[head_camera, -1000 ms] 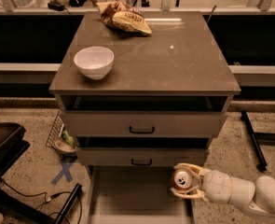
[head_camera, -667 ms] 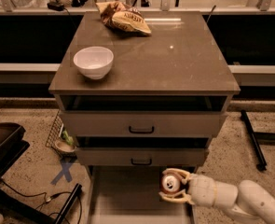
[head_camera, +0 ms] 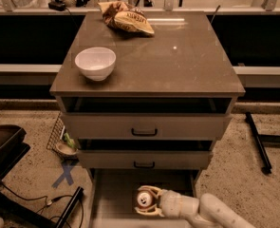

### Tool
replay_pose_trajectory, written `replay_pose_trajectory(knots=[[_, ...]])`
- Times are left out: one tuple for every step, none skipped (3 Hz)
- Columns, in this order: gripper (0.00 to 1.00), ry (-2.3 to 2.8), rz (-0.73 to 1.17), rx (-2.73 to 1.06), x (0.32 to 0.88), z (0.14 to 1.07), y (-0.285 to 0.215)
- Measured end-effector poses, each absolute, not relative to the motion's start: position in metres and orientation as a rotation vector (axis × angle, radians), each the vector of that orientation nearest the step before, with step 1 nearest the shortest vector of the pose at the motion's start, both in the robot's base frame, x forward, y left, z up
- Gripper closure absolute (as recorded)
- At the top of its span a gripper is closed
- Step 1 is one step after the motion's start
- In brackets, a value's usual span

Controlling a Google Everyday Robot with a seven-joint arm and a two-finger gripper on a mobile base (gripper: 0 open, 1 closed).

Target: Place coke can into bottom drawer

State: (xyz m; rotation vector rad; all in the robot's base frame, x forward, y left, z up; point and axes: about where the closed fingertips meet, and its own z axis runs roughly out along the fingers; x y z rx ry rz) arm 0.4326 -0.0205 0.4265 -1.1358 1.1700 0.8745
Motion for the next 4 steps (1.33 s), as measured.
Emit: replay_pose_trajectory(knots=[[1.0,1.126,0.947,-1.159,0.44,0.366,0.02],[1.0,1.069,1.029,-1.195,0.452,0.304,0.062],[1.0,1.068,1.029,-1.195,0.453,0.303,0.062],[1.0,1.129,1.036,-1.183,0.455,0.274,0.055]])
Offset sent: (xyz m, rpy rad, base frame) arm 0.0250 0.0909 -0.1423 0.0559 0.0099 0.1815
